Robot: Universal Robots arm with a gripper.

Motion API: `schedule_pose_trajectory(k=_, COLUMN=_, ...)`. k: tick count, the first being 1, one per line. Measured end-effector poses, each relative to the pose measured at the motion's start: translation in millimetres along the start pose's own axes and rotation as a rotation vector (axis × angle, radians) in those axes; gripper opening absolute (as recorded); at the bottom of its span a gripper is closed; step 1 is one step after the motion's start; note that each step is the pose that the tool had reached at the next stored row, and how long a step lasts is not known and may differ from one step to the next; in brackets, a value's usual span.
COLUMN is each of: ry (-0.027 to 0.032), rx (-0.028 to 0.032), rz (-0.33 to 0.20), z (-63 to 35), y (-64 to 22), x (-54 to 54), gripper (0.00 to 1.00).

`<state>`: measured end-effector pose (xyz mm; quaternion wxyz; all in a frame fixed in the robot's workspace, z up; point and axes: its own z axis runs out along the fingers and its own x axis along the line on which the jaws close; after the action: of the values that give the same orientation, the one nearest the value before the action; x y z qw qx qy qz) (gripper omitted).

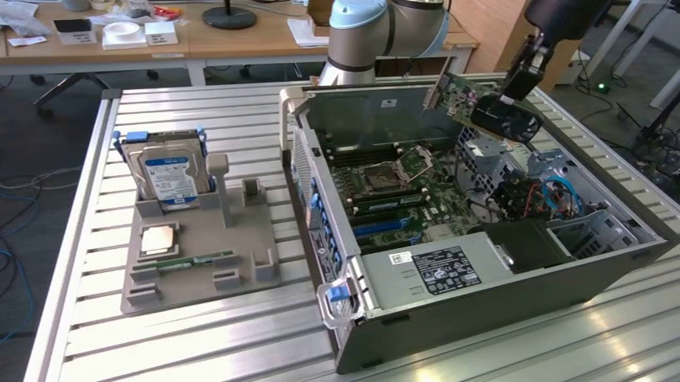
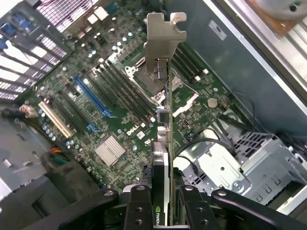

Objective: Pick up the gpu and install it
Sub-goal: 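Insert the gpu into the slot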

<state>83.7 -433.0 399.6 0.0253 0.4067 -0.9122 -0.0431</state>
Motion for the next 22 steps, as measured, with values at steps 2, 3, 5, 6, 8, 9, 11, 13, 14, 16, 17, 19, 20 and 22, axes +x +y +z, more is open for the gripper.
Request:
schedule_pose_trajectory(k=2, ry=0.0033, rx=0.0004, rz=-0.033, z=0.1, y=0.0, x=0.0, gripper=0.27)
schedule_pose_trajectory(k=3, ry=0.005, rx=0.0006, rz=-0.05, z=0.1, y=0.0, x=0.0, gripper=0.27)
schedule_pose_trajectory(k=5, ry=0.0084, rx=0.001, rz=-0.083, z=0.2, y=0.0, x=0.0, gripper=0.27)
schedule_pose_trajectory(k=6, ry=0.01, rx=0.0012, rz=-0.1, z=0.2, y=0.0, x=0.0, gripper=0.27)
schedule_pose_trajectory(k=8, ry=0.0132, rx=0.0016, rz=-0.132, z=0.2, y=0.0, x=0.0, gripper=0.27)
schedule_pose_trajectory(k=9, ry=0.0146, rx=0.0017, rz=-0.147, z=0.3, y=0.0, x=0.0, gripper=0.27)
schedule_pose_trajectory(k=11, ry=0.0176, rx=0.002, rz=-0.177, z=0.3, y=0.0, x=0.0, gripper=0.27)
schedule_pose_trajectory(k=13, ry=0.0205, rx=0.0023, rz=-0.205, z=0.4, y=0.0, x=0.0, gripper=0.27)
schedule_pose_trajectory(k=14, ry=0.022, rx=0.0025, rz=-0.221, z=0.4, y=0.0, x=0.0, gripper=0.27)
schedule_pose_trajectory(k=16, ry=0.0249, rx=0.0028, rz=-0.25, z=0.4, y=0.0, x=0.0, gripper=0.27)
schedule_pose_trajectory(k=17, ry=0.0263, rx=0.003, rz=-0.264, z=0.4, y=-0.1, x=0.0, gripper=0.27)
schedule_pose_trajectory(k=19, ry=0.0292, rx=0.0033, rz=-0.293, z=0.5, y=-0.1, x=0.0, gripper=0.27)
schedule_pose_trajectory(k=20, ry=0.0308, rx=0.0035, rz=-0.308, z=0.5, y=0.0, x=0.0, gripper=0.27)
schedule_pose_trajectory(k=22, ry=0.0336, rx=0.0039, rz=-0.337, z=0.5, y=-0.1, x=0.0, gripper=0.27)
